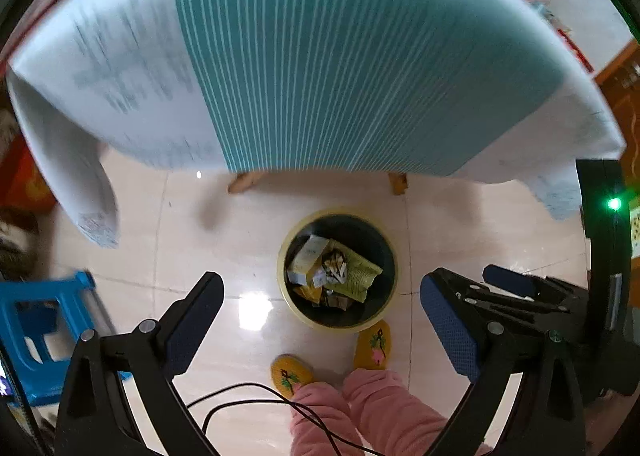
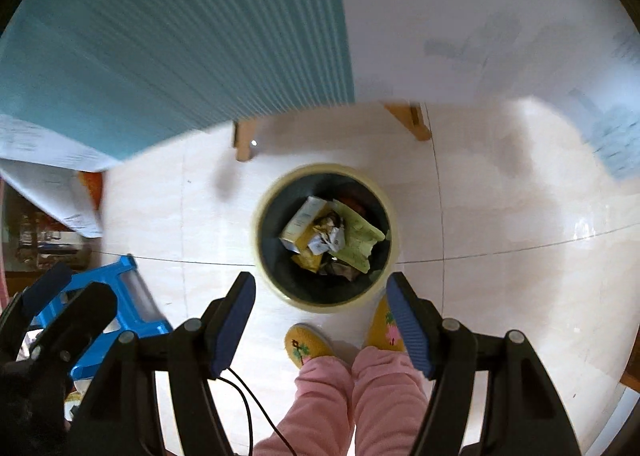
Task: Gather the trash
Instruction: 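Raise both tools and move toward the red box on the table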
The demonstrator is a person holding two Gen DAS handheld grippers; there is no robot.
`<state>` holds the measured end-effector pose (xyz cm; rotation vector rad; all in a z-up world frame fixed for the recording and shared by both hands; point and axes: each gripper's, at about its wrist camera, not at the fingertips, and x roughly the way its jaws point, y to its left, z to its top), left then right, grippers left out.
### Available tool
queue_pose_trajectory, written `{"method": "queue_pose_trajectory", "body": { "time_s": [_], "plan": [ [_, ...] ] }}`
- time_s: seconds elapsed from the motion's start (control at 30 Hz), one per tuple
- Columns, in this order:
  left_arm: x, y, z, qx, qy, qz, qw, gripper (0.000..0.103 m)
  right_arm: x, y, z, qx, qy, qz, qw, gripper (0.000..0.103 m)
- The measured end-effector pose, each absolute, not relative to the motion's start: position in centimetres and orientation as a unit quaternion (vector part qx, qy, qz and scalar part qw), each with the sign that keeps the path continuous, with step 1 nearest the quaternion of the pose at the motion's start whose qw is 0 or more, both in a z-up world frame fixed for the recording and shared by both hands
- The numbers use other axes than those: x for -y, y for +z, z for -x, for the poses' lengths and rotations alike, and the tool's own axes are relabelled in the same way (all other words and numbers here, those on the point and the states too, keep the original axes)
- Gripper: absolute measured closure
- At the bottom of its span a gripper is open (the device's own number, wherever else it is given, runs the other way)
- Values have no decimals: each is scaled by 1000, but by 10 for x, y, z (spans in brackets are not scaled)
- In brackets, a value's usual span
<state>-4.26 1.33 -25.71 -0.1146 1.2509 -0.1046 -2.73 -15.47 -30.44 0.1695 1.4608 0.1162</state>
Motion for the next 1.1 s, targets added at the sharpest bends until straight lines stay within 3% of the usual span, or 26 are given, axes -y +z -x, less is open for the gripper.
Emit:
{"method": "queue_pose_trajectory", "body": {
  "time_s": [0.33,0.63,0.87,1.1],
  "plan": [
    [-16,-123,60,-533,-68,38,843,5,162,-167,42,-604,67,-75,791,35],
    [-24,-36,59,-475,-46,9,879,6,168,-72,42,-531,66,-63,842,35],
    [-26,9,41,-441,-33,-8,897,7,179,-12,28,-459,61,-89,882,35],
    [-11,29,8,-429,-32,-39,902,7,200,8,2,-423,39,-114,898,35]
  ]
}}
